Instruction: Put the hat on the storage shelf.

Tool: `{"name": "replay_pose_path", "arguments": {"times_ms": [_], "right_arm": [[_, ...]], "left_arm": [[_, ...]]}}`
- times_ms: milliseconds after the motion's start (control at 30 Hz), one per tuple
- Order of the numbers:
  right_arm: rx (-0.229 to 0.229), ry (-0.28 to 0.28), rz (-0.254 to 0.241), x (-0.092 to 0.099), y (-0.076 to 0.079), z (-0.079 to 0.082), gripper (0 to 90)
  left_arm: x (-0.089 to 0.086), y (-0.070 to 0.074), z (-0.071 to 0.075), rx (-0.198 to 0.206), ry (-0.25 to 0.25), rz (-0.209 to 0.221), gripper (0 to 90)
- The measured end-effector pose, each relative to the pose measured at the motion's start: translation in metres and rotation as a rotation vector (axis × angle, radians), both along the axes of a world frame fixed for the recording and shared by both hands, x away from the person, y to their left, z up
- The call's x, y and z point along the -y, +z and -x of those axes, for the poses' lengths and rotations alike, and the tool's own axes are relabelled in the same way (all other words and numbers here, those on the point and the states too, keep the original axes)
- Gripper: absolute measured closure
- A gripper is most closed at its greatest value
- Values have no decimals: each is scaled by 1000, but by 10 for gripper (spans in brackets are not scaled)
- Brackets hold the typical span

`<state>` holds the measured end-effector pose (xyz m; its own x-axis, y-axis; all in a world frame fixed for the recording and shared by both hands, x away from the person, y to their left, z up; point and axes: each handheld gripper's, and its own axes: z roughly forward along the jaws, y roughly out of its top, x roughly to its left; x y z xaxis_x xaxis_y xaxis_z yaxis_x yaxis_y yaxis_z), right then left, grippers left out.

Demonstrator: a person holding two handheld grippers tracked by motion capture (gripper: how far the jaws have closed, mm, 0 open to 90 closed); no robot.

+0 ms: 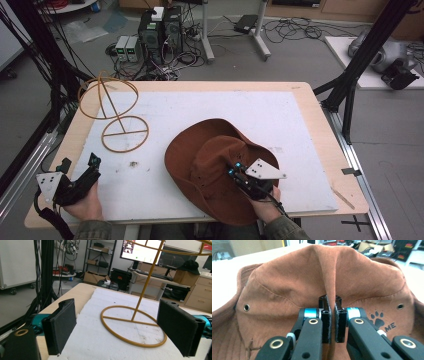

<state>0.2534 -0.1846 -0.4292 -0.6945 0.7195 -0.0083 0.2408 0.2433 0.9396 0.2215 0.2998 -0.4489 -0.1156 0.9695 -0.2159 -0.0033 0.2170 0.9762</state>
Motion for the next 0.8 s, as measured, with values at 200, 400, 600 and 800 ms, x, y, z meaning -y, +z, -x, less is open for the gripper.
{"name": "replay_pose_path", "arguments": {"times_ms": [200,400,600,800], "right_arm": [[1,24,-20,1,1,1,880],[28,14,-35,2,4,4,880],[70,4,-60,3,7,6,880],[109,-12,-93,4,12,8,881]], "left_arm": [[0,0,0,2,-2,1,163],[1,0,0,4,-4,0,163],[0,0,0,3,-1,-1,163],[-1,1,1,8,2,1,163]]}}
